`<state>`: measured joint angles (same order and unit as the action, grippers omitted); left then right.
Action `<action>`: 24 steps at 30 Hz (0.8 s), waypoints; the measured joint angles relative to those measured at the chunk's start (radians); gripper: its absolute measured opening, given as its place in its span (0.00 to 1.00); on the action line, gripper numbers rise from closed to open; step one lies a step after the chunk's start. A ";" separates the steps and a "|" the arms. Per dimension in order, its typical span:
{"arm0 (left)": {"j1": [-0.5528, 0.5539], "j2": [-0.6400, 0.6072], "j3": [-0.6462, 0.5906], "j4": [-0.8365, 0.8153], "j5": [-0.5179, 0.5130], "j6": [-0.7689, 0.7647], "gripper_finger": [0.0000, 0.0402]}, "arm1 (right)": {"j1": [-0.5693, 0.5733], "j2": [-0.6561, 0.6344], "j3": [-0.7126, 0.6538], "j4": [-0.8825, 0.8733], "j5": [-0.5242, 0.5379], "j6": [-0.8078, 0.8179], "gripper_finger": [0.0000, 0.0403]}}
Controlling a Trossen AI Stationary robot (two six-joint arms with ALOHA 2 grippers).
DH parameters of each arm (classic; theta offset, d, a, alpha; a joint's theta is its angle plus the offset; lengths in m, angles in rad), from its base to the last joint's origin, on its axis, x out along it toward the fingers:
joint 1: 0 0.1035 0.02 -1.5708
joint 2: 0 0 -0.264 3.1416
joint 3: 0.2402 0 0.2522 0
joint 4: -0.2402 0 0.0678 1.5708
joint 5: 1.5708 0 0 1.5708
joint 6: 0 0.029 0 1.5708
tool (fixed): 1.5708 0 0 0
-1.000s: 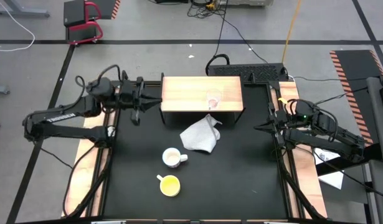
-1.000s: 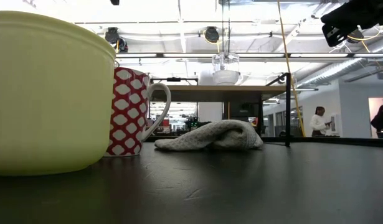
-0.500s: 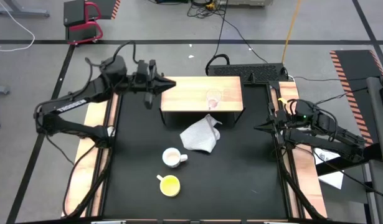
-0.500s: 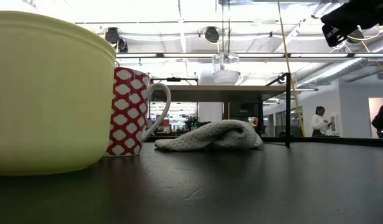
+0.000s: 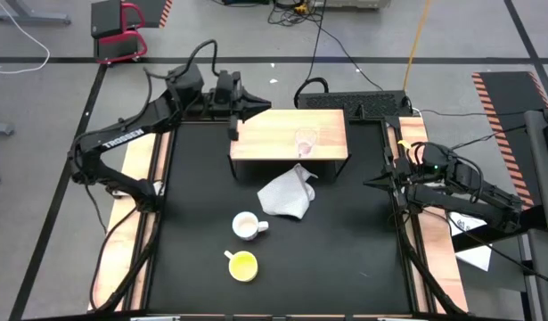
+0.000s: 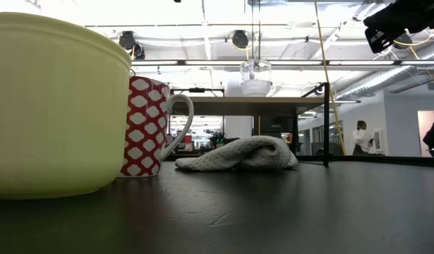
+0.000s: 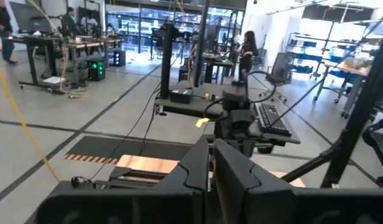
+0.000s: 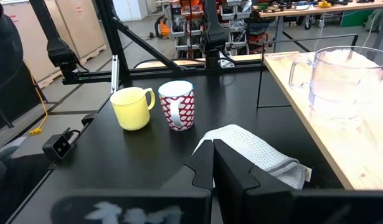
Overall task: Stack small to large cups/mugs on shelf
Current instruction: Adjust the transparent mug on the shelf
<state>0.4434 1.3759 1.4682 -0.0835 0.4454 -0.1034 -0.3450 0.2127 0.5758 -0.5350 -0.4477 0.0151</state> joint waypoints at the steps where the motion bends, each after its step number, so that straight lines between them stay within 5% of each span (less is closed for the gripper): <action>1: 0.005 0.012 0.007 -0.005 0.000 -0.005 0.06 | 0.000 0.000 0.000 0.000 0.000 0.000 0.00; 24: 0.026 0.286 0.281 0.006 0.089 -0.057 0.06 | 0.000 0.000 0.000 -0.002 0.000 0.000 0.00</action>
<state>0.4697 1.6623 1.7490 -0.0772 0.5342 -0.1606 -0.3450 0.2127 0.5758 -0.5365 -0.4473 0.0147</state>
